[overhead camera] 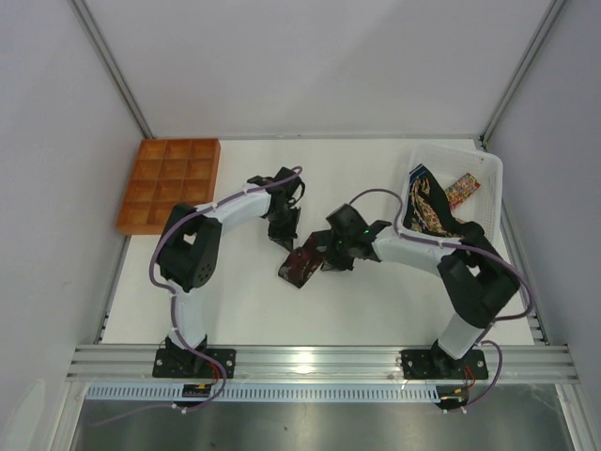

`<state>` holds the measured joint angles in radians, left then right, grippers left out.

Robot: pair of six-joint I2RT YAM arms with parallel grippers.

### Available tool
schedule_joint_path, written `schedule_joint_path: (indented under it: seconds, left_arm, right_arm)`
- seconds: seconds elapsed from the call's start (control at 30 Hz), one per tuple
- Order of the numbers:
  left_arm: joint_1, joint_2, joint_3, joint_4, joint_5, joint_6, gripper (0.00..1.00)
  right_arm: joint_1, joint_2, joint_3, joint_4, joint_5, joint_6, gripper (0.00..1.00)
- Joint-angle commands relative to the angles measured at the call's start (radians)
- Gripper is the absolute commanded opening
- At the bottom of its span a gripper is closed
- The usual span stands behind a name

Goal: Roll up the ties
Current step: Roll the tie

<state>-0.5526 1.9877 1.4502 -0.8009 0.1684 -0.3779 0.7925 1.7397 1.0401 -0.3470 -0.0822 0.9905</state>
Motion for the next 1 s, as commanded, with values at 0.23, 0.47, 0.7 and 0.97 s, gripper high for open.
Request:
schedule_joint_path:
  seconds: [0.23, 0.47, 0.7, 0.97]
  left_arm:
    - [0.075, 0.022, 0.186, -0.044, 0.026, 0.043, 0.05]
    - [0.063, 0.156, 0.242, 0.003, 0.132, 0.010, 0.05]
    - [0.008, 0.227, 0.283, 0.003, 0.187, 0.007, 0.05]
    - [-0.001, 0.162, 0.211, 0.023, 0.154, 0.007, 0.05]
  right_arm:
    - [-0.269, -0.129, -0.037, 0.029, -0.089, -0.346, 0.00]
    - [-0.328, 0.062, 0.124, 0.016, -0.281, -0.400, 0.01]
    - [-0.320, 0.087, 0.107, 0.034, -0.264, -0.342, 0.00]
    - [-0.322, 0.066, 0.078, 0.033, -0.272, -0.328, 0.00]
